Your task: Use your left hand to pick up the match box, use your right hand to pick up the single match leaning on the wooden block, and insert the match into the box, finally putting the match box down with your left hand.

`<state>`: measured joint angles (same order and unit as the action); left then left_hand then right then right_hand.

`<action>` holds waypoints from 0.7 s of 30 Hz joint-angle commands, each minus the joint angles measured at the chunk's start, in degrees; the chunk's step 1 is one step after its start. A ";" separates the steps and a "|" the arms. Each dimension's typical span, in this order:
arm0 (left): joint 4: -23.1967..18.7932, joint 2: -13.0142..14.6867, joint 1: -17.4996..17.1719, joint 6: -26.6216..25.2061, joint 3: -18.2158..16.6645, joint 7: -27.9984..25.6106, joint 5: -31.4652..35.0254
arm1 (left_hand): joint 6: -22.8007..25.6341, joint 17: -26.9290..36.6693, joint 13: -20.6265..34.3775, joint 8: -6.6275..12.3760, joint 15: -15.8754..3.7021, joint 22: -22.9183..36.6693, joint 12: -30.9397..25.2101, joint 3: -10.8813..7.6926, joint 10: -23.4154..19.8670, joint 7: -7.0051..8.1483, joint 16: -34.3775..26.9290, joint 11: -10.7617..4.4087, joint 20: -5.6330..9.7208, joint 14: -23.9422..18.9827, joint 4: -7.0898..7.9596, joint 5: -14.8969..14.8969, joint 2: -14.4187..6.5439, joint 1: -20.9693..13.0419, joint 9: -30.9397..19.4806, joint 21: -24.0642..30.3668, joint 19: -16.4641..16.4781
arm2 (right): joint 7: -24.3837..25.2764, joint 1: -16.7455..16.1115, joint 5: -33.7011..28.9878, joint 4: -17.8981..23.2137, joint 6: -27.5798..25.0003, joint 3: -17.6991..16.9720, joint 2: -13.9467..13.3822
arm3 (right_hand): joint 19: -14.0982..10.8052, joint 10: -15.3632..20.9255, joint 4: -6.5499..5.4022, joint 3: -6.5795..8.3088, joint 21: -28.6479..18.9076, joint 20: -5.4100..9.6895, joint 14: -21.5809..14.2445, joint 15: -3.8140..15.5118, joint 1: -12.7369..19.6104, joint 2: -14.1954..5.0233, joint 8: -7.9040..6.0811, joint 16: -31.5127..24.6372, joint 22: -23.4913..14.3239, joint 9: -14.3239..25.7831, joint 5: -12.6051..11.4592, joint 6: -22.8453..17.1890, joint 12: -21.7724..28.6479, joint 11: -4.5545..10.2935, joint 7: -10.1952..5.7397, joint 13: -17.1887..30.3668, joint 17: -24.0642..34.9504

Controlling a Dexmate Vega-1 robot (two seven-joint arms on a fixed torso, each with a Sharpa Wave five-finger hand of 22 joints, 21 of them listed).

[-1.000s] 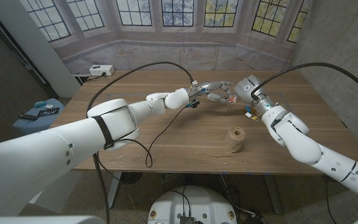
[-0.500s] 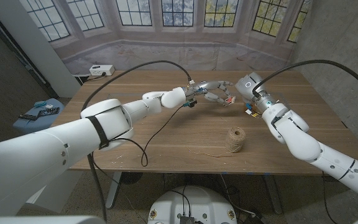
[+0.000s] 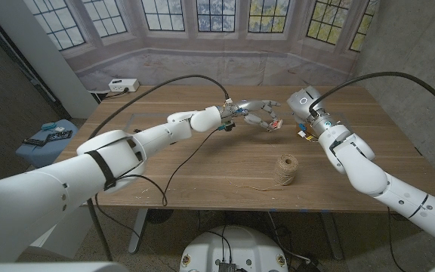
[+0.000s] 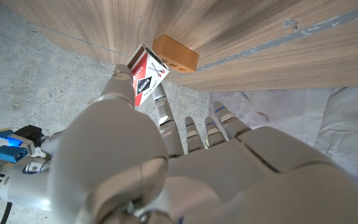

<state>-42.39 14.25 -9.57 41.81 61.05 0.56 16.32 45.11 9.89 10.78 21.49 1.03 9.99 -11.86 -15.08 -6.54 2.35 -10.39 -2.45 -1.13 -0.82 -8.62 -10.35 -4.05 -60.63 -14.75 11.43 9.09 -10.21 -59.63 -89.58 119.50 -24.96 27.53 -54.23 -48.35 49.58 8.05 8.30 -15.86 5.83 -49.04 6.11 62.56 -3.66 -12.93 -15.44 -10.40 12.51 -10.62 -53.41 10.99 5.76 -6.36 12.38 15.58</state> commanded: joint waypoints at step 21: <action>-15.22 7.38 -4.86 -7.78 -6.17 7.16 3.28 | -0.04 0.12 0.34 0.28 0.12 0.24 0.12 0.29 0.05 0.07 0.01 0.00 -0.12 -0.05 0.08 0.13 0.00 0.37 -0.27 -0.09 -0.44 | 8.09 0.64 11.85 -1.42 -4.63 -1.59 2.87 | 0.15 -0.43 -0.28 0.07 0.43 0.19 0.36 6.09 -0.41 -0.45 0.27 -0.04 -0.06 0.00 -0.32 0.19 0.40 0.04 0.24 0.30 0.29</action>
<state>-54.21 20.12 -13.45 35.78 56.19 5.81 18.87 45.11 9.89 10.78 21.39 1.03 9.99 -11.86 -15.08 -6.54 2.36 -10.41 -2.45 -1.33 -0.82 -8.62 -10.35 -4.05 -60.63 -14.79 11.43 8.89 -6.26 -59.54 -82.47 118.72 -28.44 26.61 -52.16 -48.36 49.38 7.89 8.14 -15.46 5.83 -48.74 6.01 62.35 -3.87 -12.70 -15.48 -10.40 12.52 -10.62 -53.41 10.99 5.96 -6.36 12.38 15.57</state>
